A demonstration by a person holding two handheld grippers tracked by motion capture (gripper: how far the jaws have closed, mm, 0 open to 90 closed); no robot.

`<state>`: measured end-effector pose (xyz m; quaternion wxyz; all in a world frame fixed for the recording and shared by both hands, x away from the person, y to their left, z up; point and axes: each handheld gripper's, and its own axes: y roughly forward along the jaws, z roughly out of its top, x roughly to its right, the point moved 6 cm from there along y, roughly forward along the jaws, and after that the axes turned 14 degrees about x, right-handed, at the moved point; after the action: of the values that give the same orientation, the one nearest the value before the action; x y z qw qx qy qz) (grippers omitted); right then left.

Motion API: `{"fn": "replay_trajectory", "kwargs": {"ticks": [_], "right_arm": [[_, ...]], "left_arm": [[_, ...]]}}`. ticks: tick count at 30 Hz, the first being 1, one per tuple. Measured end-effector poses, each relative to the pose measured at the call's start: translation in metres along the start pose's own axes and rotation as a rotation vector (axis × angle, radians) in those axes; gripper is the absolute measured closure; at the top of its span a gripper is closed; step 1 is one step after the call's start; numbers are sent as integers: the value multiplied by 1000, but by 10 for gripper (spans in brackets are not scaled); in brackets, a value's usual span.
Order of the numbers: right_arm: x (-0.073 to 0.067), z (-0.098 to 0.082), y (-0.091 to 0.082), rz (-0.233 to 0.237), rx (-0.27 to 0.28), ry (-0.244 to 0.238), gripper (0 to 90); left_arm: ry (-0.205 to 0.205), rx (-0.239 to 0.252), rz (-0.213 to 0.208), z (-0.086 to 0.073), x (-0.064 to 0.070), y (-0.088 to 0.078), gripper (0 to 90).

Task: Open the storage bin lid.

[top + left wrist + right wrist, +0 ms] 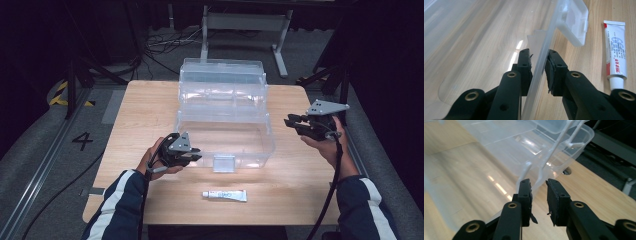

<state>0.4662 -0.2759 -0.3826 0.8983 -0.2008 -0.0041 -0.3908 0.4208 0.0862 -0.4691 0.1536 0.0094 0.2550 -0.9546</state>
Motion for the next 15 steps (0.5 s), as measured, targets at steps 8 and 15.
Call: {"fn": "replay_trajectory", "kwargs": {"ticks": [8,15], "right_arm": [[-27,-21,-16,84,-28,-6,654],[-56,-46,-26,181,-90,-16,621]], "left_arm": [[9,-5,4,0,-1,1,758],[5,9,19,0,-1,2,744]]}}
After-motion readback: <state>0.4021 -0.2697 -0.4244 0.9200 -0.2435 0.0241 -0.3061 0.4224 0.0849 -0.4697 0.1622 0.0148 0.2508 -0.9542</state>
